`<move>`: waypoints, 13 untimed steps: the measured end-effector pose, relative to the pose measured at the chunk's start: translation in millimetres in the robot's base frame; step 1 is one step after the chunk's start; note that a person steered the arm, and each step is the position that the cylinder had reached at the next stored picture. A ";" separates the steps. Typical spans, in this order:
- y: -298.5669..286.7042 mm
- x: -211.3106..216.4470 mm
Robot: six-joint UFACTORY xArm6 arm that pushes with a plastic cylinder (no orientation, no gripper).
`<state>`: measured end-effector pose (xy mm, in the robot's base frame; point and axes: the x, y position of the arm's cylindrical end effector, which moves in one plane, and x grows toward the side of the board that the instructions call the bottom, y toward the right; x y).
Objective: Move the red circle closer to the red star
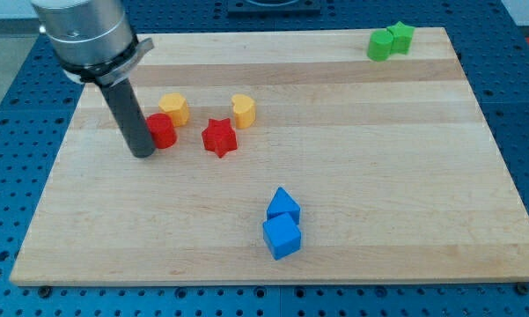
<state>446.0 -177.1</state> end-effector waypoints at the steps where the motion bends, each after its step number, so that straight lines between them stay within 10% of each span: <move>1: -16.3 0.0; 13: 1.5 -103.7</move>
